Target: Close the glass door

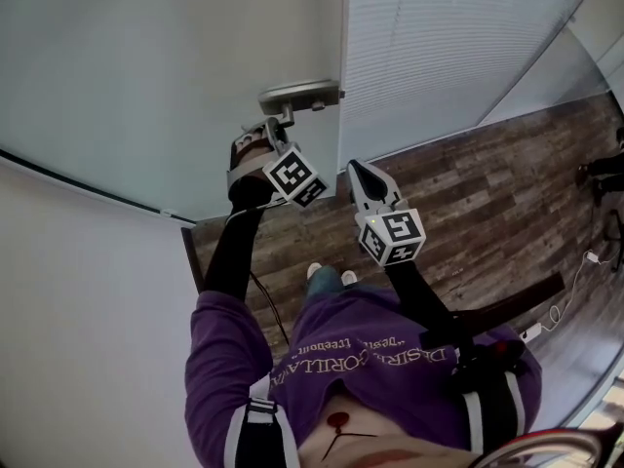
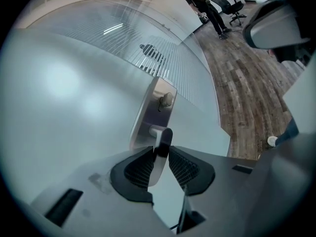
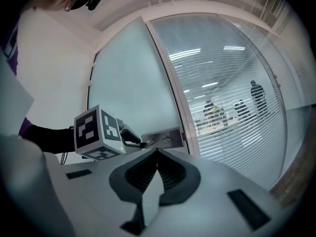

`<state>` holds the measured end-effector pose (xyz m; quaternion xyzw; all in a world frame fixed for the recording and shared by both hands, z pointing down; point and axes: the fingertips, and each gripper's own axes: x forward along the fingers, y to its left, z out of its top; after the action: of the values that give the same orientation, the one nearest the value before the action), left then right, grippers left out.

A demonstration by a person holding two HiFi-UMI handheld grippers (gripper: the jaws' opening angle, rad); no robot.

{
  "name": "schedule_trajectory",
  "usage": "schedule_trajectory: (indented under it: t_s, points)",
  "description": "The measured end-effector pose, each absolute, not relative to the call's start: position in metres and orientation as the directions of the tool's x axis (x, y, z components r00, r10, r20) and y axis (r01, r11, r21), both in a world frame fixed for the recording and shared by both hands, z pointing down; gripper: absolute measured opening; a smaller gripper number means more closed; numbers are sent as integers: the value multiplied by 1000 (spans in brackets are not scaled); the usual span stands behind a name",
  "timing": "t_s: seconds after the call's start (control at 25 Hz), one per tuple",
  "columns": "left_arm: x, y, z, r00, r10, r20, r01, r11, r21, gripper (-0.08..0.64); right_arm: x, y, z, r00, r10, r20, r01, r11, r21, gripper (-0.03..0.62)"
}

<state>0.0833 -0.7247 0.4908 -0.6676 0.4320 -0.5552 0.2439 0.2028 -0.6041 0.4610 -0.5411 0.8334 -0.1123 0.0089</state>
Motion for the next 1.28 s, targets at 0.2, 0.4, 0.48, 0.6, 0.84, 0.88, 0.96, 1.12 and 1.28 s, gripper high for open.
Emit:
schedule_trajectory:
  t_s: [0.2,0.4,0.48,0.6,0.84,0.88,0.96,1.12,1.28]
  points:
    - [87,-736,492,21,-841,541,-314,-519,-795,98,200,-619,463,-411,-904,117,-901,384,-200,-11]
    - [87,-739,491,34,-849,527,-293,-513,-807,100,193,-633,458,-402,-909,114,-906,377,-192,-11]
    - [87,-738,490,42,-851,523,-287,-512,-810,98,192,-638,456,-397,-911,111,-909,373,-187,-11]
    - [88,-742,489,55,-847,529,-289,-520,-803,98,189,-647,453,-389,-914,111,-912,367,-182,-11]
    - [88,-759,489,70,-854,515,-293,-511,-808,98,178,-672,454,-380,-918,116,-918,359,-166,-11]
    - [88,-761,488,74,-856,512,-296,-510,-808,98,177,-674,454,-376,-919,117,-920,355,-164,-11]
    - [87,-765,488,85,-860,504,-298,-505,-810,98,174,-679,455,-369,-922,117,-923,350,-160,-11]
    - [87,-774,489,96,-863,496,-301,-500,-812,98,169,-687,455,-363,-925,115,-927,345,-150,-11]
    - [88,-784,490,99,-865,492,-311,-497,-810,100,169,-698,455,-348,-931,113,-933,332,-142,-11]
